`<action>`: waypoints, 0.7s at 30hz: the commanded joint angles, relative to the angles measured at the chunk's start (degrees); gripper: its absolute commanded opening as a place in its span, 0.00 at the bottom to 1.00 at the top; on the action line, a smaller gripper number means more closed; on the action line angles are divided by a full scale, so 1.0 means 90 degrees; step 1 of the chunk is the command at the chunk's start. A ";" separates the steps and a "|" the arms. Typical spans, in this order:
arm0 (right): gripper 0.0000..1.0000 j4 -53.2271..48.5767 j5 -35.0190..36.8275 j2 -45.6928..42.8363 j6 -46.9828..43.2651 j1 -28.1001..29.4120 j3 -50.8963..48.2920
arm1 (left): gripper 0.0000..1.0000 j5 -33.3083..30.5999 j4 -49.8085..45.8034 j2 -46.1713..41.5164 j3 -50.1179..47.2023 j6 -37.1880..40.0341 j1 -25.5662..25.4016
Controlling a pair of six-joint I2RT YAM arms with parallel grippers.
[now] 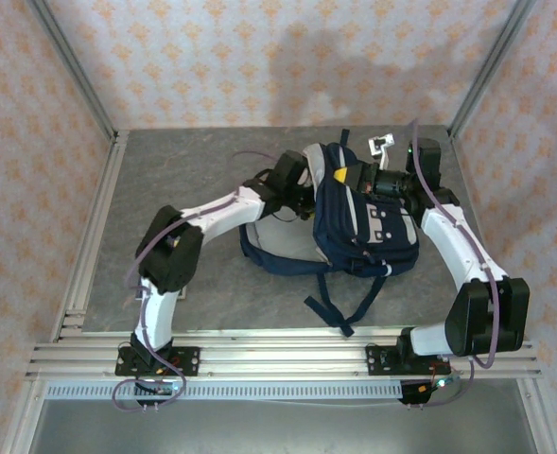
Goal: Pack the student bag
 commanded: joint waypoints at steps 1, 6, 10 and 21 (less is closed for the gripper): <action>0.00 -0.0542 0.0785 -0.0171 -0.0951 -0.0033 0.0309 | 0.80 -0.0144 -0.0432 -0.0937 -0.0364 0.0480 0.0271; 0.00 -0.1032 0.1409 -0.0148 -0.1296 -0.0031 0.0392 | 0.80 0.0036 -0.0583 -0.1668 -0.1110 0.0645 0.0600; 0.00 -0.1489 0.2332 -0.0138 -0.1603 -0.0040 0.0489 | 0.80 -0.0211 -0.1217 -0.2399 -0.1511 0.1094 0.0904; 0.00 -0.2898 0.5507 0.0106 -0.2811 0.0381 0.0985 | 0.80 -0.2737 -0.3277 -0.4112 -0.2215 0.1872 0.2379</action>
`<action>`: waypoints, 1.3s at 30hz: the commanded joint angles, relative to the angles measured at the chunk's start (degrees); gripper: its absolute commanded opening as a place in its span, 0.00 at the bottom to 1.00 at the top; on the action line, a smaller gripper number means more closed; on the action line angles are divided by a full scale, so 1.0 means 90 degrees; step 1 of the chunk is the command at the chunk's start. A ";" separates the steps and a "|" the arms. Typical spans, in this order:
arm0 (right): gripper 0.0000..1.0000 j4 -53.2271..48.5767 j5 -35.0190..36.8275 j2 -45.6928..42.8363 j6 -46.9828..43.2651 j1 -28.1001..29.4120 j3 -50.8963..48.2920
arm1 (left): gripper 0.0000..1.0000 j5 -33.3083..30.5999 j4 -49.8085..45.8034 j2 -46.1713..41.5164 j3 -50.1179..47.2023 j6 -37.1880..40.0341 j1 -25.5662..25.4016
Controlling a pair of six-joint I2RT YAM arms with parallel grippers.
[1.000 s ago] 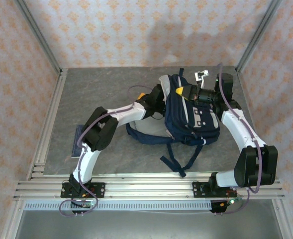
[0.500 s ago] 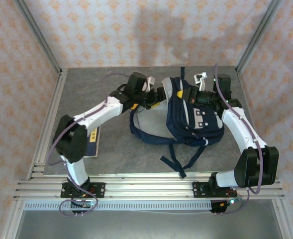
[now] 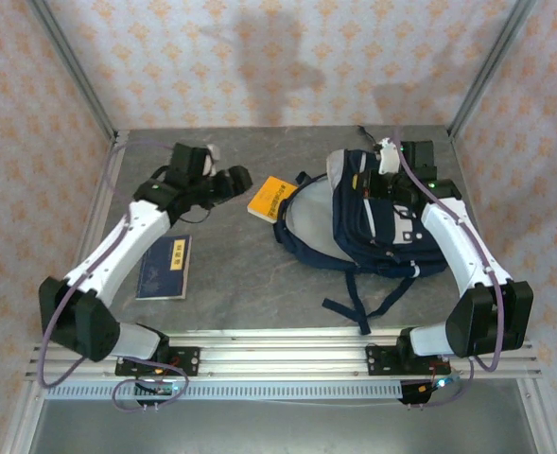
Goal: Pack the student bag
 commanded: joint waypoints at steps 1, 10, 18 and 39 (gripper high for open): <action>0.00 -0.0493 0.1822 0.0162 -0.0559 0.0121 0.0234 | 0.80 -0.1063 -0.0809 -0.0155 -0.0320 0.0233 0.0381; 0.33 -0.0482 0.3296 0.0756 0.0298 0.0780 0.0398 | 0.79 -0.1664 -0.0637 0.0219 -0.1385 -0.0341 0.1504; 0.43 0.0238 0.3978 -0.0075 0.0565 0.1919 0.0061 | 0.79 -0.2143 -0.0727 0.0537 -0.1631 -0.0103 0.2325; 0.28 0.1945 0.1338 0.0461 0.2416 0.3548 -0.1195 | 0.76 -0.0160 0.1548 0.0585 -0.3954 -0.2213 0.2133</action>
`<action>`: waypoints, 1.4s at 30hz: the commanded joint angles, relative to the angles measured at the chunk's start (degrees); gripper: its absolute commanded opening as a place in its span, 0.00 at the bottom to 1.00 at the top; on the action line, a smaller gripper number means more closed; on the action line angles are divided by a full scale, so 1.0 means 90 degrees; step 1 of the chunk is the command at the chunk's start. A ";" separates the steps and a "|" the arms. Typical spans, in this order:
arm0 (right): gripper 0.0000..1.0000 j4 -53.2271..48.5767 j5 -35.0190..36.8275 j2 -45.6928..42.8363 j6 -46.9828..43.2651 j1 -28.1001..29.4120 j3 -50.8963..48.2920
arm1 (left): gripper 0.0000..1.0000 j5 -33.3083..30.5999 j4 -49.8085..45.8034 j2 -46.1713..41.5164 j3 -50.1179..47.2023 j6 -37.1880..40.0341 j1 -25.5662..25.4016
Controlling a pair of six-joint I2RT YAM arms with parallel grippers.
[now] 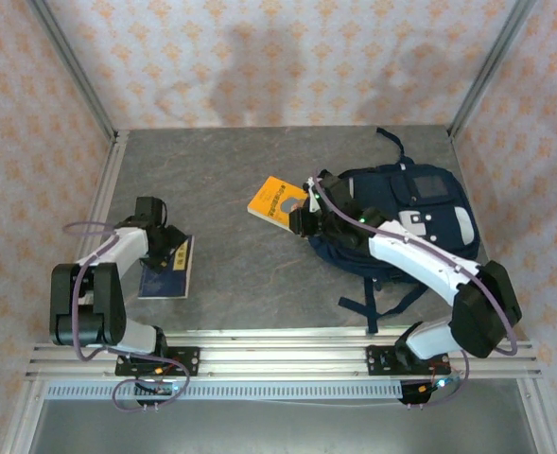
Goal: Pack the student bag
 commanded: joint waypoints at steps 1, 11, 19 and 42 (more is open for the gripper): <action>0.28 0.0563 -0.0484 0.0246 0.0339 0.0059 -0.0129 | 0.76 0.0903 0.1072 0.0225 -0.0620 -0.1067 -0.0470; 0.23 0.1018 -0.0934 0.1257 0.0829 0.0246 -0.0081 | 0.76 0.0923 0.2371 -0.0051 -0.0502 -0.2629 -0.2324; 0.23 0.0987 -0.1265 0.2279 0.1739 0.0338 0.0539 | 0.78 0.0314 0.0290 -0.1012 0.0413 -0.0866 -0.1922; 0.39 0.0855 -0.1451 0.4368 0.3017 0.0811 0.2049 | 0.72 0.1488 0.0358 0.0762 0.0628 0.0870 -0.1176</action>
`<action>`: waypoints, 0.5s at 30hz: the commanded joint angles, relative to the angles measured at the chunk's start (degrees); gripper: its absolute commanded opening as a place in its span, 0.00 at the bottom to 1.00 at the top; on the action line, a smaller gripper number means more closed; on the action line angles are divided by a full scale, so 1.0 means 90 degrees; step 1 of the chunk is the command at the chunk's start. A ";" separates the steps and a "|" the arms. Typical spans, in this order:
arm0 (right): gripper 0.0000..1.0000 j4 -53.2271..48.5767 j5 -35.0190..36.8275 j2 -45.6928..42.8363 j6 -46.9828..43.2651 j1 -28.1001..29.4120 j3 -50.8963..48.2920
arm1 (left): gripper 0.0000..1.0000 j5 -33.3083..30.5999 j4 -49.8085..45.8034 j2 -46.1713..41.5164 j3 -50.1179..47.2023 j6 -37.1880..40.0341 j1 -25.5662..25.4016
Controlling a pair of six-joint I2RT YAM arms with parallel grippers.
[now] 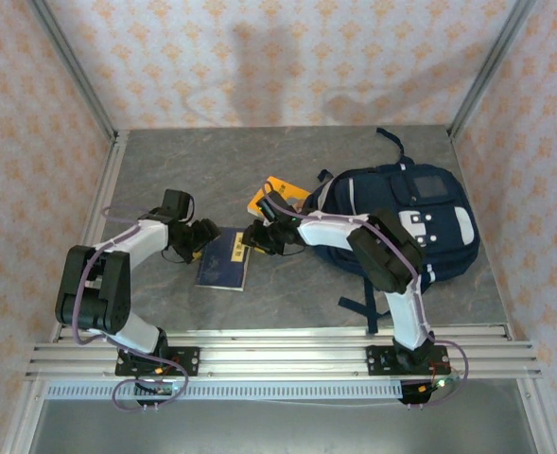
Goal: Pack the student bag
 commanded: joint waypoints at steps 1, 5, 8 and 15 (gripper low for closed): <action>0.39 -0.0307 -0.0085 0.0293 -0.0230 0.0104 0.0309 | 0.72 0.0137 0.0028 0.0108 0.0047 0.0217 -0.0081; 0.38 -0.0453 -0.0121 0.0387 -0.0418 0.0133 0.0453 | 0.71 0.0103 -0.0050 0.0244 0.0089 0.0283 -0.0156; 0.38 -0.0760 -0.0027 0.0425 -0.0709 0.0133 0.0616 | 0.71 0.0254 0.0012 0.0203 0.0031 0.0199 -0.0246; 0.38 -0.1413 -0.0027 0.0670 -0.1270 0.0044 0.1055 | 0.71 0.0672 0.0479 -0.0446 -0.0560 -0.0235 -0.0544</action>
